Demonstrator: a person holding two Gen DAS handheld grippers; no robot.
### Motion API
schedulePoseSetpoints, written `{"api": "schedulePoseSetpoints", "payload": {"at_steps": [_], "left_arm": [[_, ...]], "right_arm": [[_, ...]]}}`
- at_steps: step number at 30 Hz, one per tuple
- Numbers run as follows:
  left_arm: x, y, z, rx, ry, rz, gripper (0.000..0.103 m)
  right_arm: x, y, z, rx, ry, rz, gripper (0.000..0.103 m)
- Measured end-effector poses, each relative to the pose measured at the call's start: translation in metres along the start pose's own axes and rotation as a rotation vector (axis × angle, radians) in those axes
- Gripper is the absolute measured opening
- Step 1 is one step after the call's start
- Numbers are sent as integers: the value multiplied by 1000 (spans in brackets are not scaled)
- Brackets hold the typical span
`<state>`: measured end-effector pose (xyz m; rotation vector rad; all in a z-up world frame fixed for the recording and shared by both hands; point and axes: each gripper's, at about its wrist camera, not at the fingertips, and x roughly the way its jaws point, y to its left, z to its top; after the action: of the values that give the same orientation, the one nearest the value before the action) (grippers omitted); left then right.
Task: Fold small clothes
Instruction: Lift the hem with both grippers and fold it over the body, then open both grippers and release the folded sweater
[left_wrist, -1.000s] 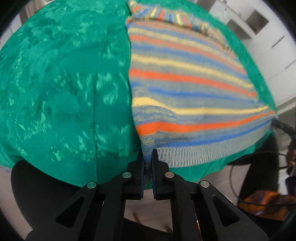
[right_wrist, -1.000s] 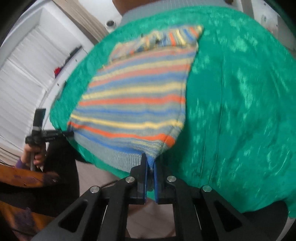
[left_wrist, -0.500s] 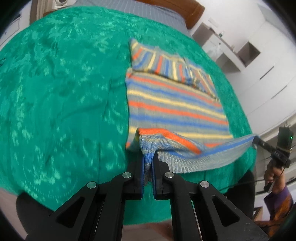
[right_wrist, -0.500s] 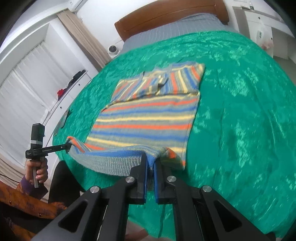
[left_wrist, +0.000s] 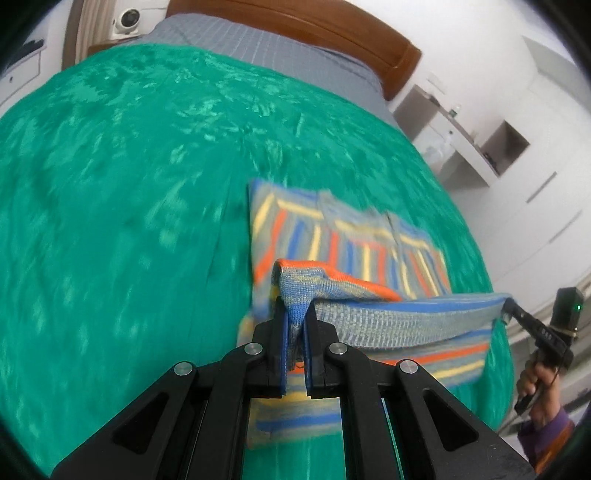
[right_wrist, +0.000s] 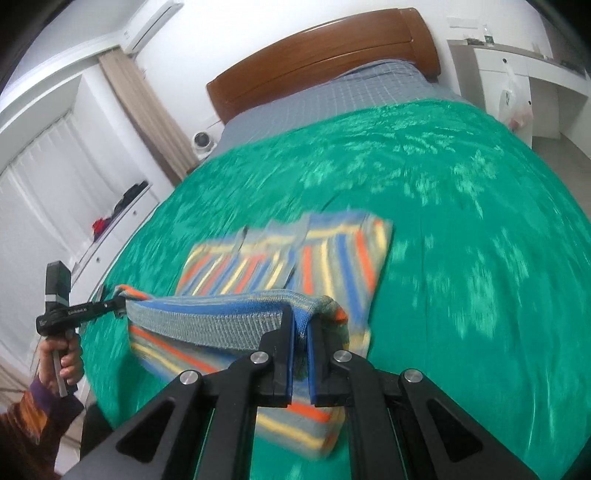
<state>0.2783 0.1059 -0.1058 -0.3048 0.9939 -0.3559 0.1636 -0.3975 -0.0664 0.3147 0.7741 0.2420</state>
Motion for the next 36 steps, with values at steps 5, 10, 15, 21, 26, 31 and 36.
{"api": "schedulePoseSetpoints", "payload": {"at_steps": [5,10,15,21,26,31,36], "left_arm": [[68,1,51,15,41,68,6],[97,16,87,-56,-29,205,53],[59,22,66,-12,-62,149,68],[80,-17,24,211,186,-20,78],[134,-34,66,164,165,63,77],[100,-1,107,-92,-7,3,85],[73,-4,58,53,15,21,85]], "right_arm": [[67,-31,53,20,13,-44,5],[132,-63,77,75,2,-99,13],[118,-58,73,62,-29,-123,23],[145,-18,65,-31,287,-34,49],[220,5,87,-58,333,-33,49],[183,12,122,-14,35,14,49],[152,31,86,-224,133,-16,50]]}}
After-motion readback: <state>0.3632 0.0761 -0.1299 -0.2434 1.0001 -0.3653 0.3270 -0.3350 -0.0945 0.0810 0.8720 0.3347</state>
